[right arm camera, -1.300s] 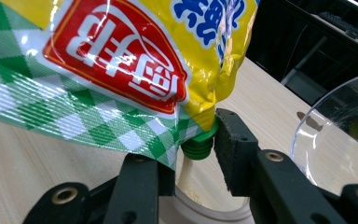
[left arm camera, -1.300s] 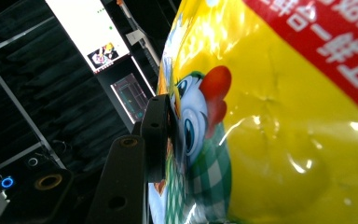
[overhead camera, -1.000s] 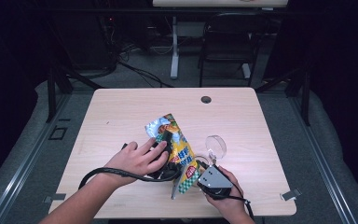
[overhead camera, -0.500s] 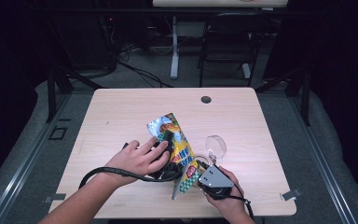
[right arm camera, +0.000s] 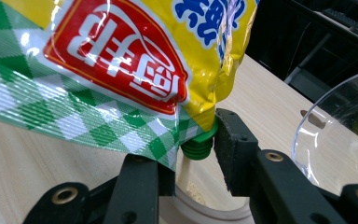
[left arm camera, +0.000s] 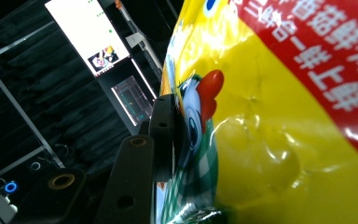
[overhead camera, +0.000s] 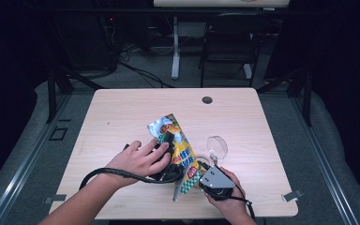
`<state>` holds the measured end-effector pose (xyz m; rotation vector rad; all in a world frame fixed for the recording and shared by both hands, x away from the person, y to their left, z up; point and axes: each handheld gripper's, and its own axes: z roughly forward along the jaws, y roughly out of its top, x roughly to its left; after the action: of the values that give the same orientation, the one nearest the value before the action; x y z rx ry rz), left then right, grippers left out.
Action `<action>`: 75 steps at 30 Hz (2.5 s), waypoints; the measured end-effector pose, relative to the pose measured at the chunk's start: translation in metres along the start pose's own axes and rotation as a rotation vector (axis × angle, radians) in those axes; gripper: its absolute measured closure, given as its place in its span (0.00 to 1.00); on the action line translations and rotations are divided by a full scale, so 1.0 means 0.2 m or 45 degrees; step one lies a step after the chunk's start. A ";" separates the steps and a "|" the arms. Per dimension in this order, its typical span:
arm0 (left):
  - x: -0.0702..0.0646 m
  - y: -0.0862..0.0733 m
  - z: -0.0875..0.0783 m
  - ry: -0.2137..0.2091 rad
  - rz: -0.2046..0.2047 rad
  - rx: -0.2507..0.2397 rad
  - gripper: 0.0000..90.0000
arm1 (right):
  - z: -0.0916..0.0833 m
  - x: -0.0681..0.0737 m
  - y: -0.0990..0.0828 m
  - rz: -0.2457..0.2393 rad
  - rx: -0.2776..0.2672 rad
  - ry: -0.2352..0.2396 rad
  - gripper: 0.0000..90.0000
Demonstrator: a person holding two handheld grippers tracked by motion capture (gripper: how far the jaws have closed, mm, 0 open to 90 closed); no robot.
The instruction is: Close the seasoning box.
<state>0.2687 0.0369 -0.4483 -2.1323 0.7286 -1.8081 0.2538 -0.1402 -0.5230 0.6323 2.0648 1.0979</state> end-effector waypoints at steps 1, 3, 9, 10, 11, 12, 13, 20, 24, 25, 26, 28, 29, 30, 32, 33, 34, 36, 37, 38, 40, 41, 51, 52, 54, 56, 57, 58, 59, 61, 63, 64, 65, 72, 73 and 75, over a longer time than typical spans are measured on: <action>0.00 0.00 0.00 -0.004 -0.002 0.001 0.80 | 0.00 0.00 0.00 -0.001 0.000 -0.001 0.78; 0.00 0.00 0.00 0.002 0.003 0.001 0.80 | 0.00 0.00 0.00 0.000 -0.003 -0.001 0.78; 0.00 0.00 -0.01 0.018 -0.009 -0.019 0.81 | 0.00 0.00 0.00 -0.006 -0.003 -0.004 0.78; 0.00 0.00 -0.01 0.018 0.011 -0.005 0.81 | 0.00 0.00 0.00 -0.006 -0.004 -0.004 0.78; 0.00 0.00 -0.01 0.011 0.008 -0.002 0.82 | 0.00 0.00 0.00 -0.003 -0.006 -0.003 0.78; 0.00 0.00 -0.01 0.009 -0.014 -0.014 0.82 | 0.00 0.00 0.00 -0.004 -0.006 -0.003 0.78; 0.00 0.00 -0.01 0.011 -0.013 -0.019 0.82 | 0.00 0.00 0.00 -0.003 -0.006 -0.004 0.78; 0.00 0.00 -0.01 0.007 0.010 -0.003 0.82 | 0.00 0.00 0.00 -0.007 -0.004 -0.006 0.78; -0.01 0.00 -0.01 0.015 0.001 -0.022 0.83 | 0.00 0.00 0.00 -0.009 -0.003 -0.007 0.78; -0.01 0.00 -0.01 0.011 -0.004 -0.022 0.84 | 0.00 0.00 0.00 -0.007 -0.004 -0.004 0.78; -0.01 0.00 -0.01 0.015 -0.004 -0.026 0.84 | 0.00 0.00 0.00 -0.008 -0.002 -0.006 0.78; -0.01 0.00 -0.01 0.008 -0.004 -0.027 0.85 | 0.00 0.00 0.00 -0.007 -0.003 -0.004 0.78; -0.01 0.00 -0.01 0.007 -0.003 -0.027 0.85 | 0.00 0.00 0.00 -0.009 -0.001 -0.006 0.78; -0.02 0.00 -0.01 0.006 -0.008 -0.028 0.85 | 0.00 0.00 0.00 -0.009 -0.002 -0.006 0.78; -0.02 0.00 -0.01 0.006 -0.002 -0.032 0.86 | 0.00 0.00 0.00 -0.010 0.000 -0.005 0.78; -0.02 0.00 -0.01 0.002 -0.004 -0.033 0.87 | 0.00 0.00 0.00 -0.009 -0.001 -0.006 0.78; -0.02 0.00 -0.01 -0.013 -0.002 -0.026 0.87 | 0.00 0.00 0.00 -0.008 -0.002 -0.005 0.78; -0.02 0.00 -0.01 -0.011 0.001 -0.028 0.88 | 0.00 0.00 0.00 -0.009 -0.002 -0.006 0.78; -0.02 0.00 -0.01 -0.010 -0.001 -0.022 0.88 | 0.00 0.00 0.00 -0.008 -0.003 -0.008 0.78; -0.02 0.00 -0.01 -0.003 0.001 -0.028 0.88 | 0.00 0.00 0.00 -0.009 -0.003 -0.008 0.78; -0.02 0.00 -0.01 -0.003 0.007 -0.029 0.88 | 0.00 0.00 0.00 -0.008 -0.002 -0.009 0.78; -0.02 0.00 -0.01 -0.001 0.015 -0.024 0.89 | 0.00 0.00 0.00 -0.008 -0.002 -0.009 0.78; -0.02 0.00 -0.03 0.020 0.034 -0.036 0.90 | 0.00 0.00 0.00 -0.008 -0.011 -0.011 0.78; -0.02 0.00 -0.03 0.023 0.046 -0.035 0.90 | 0.00 0.00 0.00 -0.008 -0.012 -0.009 0.78; -0.02 0.00 -0.04 0.012 0.047 -0.030 0.90 | 0.00 0.00 0.00 -0.010 -0.009 -0.011 0.78; -0.02 0.00 -0.04 0.011 0.052 -0.031 0.91 | 0.00 0.00 0.00 -0.011 -0.009 -0.012 0.78; -0.02 0.00 -0.04 0.011 0.051 -0.032 0.91 | 0.00 0.00 0.00 -0.011 -0.009 -0.013 0.78; -0.02 0.00 -0.04 0.016 0.057 -0.036 0.91 | 0.00 0.00 0.00 -0.012 -0.009 -0.014 0.78; -0.02 0.00 -0.04 0.021 0.059 -0.040 0.91 | 0.00 0.00 0.00 -0.010 -0.009 -0.014 0.78; -0.03 0.00 -0.04 0.032 0.062 -0.042 0.91 | 0.01 0.00 0.00 -0.010 -0.007 -0.013 0.78; -0.02 0.00 -0.04 0.037 0.066 -0.042 0.91 | 0.01 0.00 0.00 -0.010 -0.006 -0.011 0.78; -0.02 0.00 -0.04 0.038 0.068 -0.043 0.91 | 0.01 0.00 0.00 -0.008 -0.007 -0.013 0.78; -0.02 0.00 -0.04 0.036 0.068 -0.043 0.91 | 0.01 0.00 0.00 -0.007 -0.008 -0.013 0.78; -0.02 0.00 -0.04 0.042 0.063 -0.048 0.91 | 0.01 0.01 0.00 -0.007 -0.010 -0.016 0.78; -0.02 0.00 -0.04 0.042 0.065 -0.047 0.91 | 0.01 0.01 0.00 -0.007 -0.011 -0.017 0.78; -0.02 0.00 -0.04 0.045 0.065 -0.049 0.91 | 0.01 0.00 0.00 -0.008 -0.010 -0.015 0.78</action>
<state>0.2601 0.0404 -0.4498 -2.0908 0.8250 -1.8241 0.2544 -0.1389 -0.5239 0.6270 2.0503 1.0959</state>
